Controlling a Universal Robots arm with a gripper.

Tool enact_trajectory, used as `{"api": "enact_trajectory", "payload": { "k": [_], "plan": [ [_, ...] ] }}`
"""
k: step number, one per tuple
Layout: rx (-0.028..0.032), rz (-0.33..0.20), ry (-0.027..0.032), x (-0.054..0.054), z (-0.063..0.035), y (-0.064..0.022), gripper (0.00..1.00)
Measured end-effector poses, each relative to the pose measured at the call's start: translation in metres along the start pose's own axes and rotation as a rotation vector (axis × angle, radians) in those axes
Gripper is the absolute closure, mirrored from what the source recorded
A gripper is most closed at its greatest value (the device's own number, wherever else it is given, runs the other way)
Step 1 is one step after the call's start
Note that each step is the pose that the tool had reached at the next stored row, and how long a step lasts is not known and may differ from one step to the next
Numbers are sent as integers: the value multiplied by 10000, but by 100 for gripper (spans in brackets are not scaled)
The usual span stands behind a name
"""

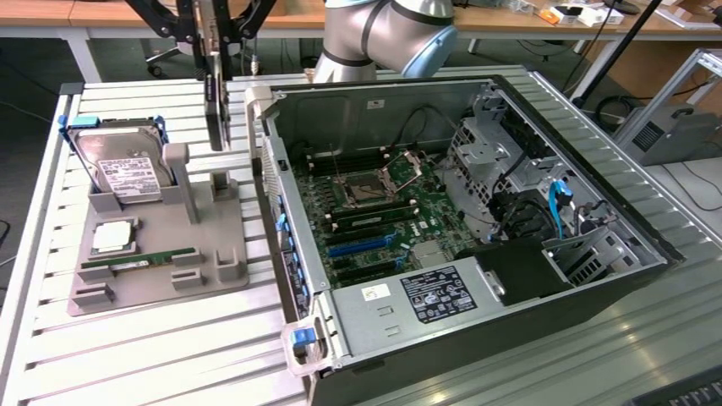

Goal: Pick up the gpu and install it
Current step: 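Pick up the gpu and move the gpu toward the slot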

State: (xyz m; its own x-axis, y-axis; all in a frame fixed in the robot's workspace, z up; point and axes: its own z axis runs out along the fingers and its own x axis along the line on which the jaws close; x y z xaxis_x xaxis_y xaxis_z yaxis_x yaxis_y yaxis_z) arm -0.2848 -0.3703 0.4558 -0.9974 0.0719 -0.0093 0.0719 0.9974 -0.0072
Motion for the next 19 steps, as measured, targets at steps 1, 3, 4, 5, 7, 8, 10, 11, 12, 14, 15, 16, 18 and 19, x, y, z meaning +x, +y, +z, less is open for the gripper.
{"api": "enact_trajectory", "payload": {
  "k": [1,3,4,5,7,8,10,11,12,14,15,16,18,19],
  "plan": [
    [1,0,0,-2,0,0,73],
    [1,0,0,-6,0,0,73],
    [1,-1,0,-8,0,0,73],
    [2,-1,0,-11,0,1,73],
    [2,0,0,-15,1,1,73],
    [2,-1,0,-17,1,1,73],
    [3,0,0,-20,1,1,73],
    [3,0,0,-21,1,1,73],
    [4,0,0,-23,1,2,73],
    [5,0,0,-30,2,2,73],
    [6,-1,0,-32,2,2,73],
    [6,0,-1,-34,2,2,73],
    [8,-1,0,-38,2,3,73],
    [8,0,-1,-41,2,3,73]
  ]
}}
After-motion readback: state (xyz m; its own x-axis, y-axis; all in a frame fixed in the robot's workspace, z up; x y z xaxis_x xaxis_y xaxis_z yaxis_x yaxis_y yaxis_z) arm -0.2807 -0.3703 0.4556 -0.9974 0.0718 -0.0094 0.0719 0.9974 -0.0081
